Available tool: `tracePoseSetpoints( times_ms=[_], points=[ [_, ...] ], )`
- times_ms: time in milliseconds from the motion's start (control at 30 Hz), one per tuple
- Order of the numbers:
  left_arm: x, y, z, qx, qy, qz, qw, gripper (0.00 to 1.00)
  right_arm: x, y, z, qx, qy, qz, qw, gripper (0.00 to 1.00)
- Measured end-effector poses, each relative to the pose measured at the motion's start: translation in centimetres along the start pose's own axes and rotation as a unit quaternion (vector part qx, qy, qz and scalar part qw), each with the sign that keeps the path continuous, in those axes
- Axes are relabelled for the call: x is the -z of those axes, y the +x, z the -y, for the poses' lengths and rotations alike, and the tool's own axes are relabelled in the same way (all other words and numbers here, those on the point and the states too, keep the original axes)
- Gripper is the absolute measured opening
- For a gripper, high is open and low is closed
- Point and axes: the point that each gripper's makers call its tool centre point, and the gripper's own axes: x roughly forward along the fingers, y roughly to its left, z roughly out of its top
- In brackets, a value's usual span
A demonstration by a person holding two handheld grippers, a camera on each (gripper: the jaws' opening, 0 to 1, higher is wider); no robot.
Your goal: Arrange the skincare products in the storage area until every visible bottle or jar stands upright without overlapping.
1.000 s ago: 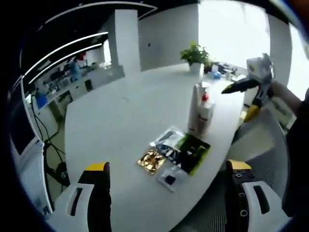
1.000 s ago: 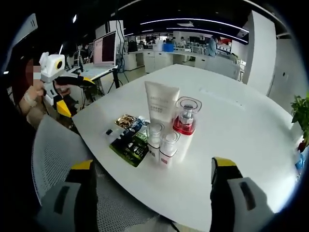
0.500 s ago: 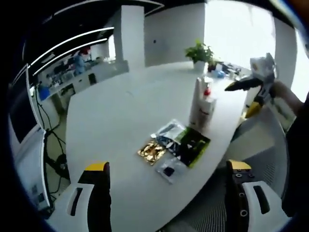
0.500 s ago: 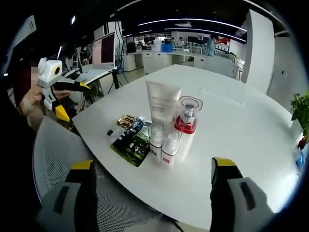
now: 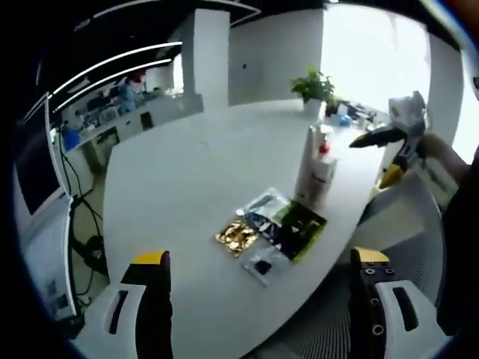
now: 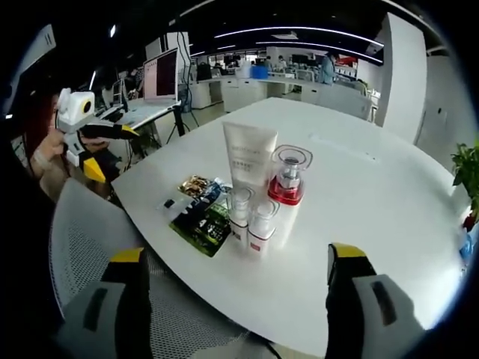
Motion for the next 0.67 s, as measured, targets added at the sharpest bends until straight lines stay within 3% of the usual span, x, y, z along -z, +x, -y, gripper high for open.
tracePoseSetpoints(
  times_ms=[667],
  points=[
    [0.14,0.16,-0.41,-0.010,-0.011,0.006,0.9999,0.97,-0.30,0.38,-0.48,-0.001,-0.004,-0.001,1.0000,1.00]
  ],
)
